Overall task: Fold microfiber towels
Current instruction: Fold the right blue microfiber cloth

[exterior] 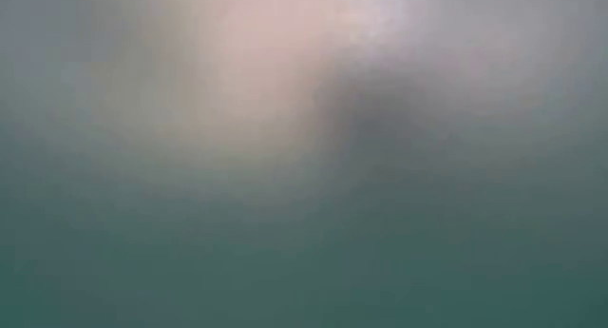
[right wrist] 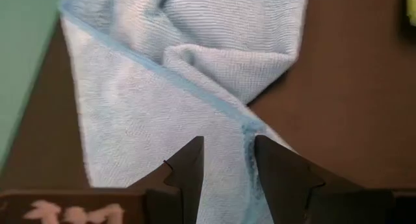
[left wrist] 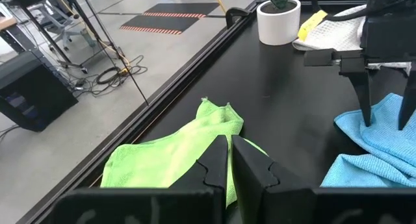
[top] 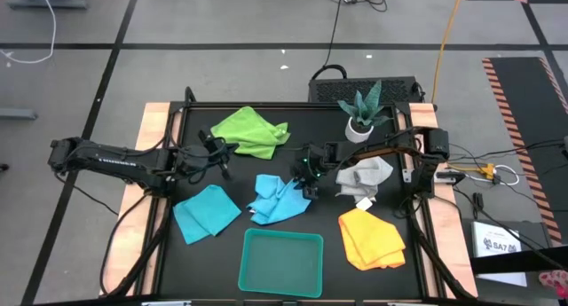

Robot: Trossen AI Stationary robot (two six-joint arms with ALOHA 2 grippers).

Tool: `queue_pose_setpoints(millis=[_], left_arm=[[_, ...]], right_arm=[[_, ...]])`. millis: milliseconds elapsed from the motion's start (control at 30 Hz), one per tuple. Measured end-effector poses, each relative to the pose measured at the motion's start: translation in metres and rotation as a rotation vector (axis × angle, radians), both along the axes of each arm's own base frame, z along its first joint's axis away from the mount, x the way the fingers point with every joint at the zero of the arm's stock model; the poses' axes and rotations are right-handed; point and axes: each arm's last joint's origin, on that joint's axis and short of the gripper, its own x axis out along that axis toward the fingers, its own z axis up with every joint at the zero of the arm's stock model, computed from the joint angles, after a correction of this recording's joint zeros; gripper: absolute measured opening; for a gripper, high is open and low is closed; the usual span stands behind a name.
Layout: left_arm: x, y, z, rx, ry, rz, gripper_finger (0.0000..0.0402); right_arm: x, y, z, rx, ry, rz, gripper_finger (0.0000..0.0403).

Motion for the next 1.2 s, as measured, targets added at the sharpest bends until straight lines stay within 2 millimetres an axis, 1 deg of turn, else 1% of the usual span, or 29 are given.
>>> queue_pose_setpoints(millis=[167, 467, 600, 733, 800, 833, 933, 1033, 1133, 1200], left_arm=[[0.000, 0.000, 0.000, 0.000, 0.000, 0.000, 0.0024], [0.000, 0.000, 0.000, -0.003, -0.002, 0.001, 0.0024], [0.000, 0.000, 0.000, -0.003, -0.002, 0.001, 0.0024], [0.000, 0.000, 0.000, -0.003, -0.002, 0.001, 0.0024], [0.000, 0.000, 0.000, -0.003, -0.003, 0.001, 0.0024], [0.000, 0.000, 0.000, -0.003, -0.003, 0.001, 0.0024], [0.000, 0.000, 0.000, -0.003, -0.002, 0.001, 0.0024], [0.000, 0.000, 0.000, -0.003, -0.002, 0.001, 0.0024], [0.000, 0.000, 0.000, -0.003, -0.003, 0.001, 0.0024], [0.000, 0.000, 0.000, -0.017, -0.014, 0.008, 0.0024]], right_arm=[[0.000, 0.000, -0.001, -0.085, 0.008, -0.025, 0.0132], [0.000, -0.001, -0.001, -0.088, 0.009, -0.028, 0.0127], [0.000, 0.000, -0.001, -0.083, 0.010, -0.030, 0.0096], [-0.001, 0.001, -0.002, -0.083, 0.007, -0.022, 0.0044], [-0.003, 0.001, -0.006, -0.086, 0.009, -0.019, 0.0016], [-0.005, 0.001, -0.008, -0.087, 0.005, -0.018, 0.0009], [-0.010, 0.002, -0.017, -0.081, -0.013, -0.031, 0.0005], [-0.012, 0.001, -0.020, -0.104, -0.017, -0.058, 0.0002], [-0.011, 0.000, -0.014, -0.158, -0.035, -0.080, 0.0001], [-0.008, -0.002, -0.003, -0.191, -0.086, -0.081, 0.0001]])
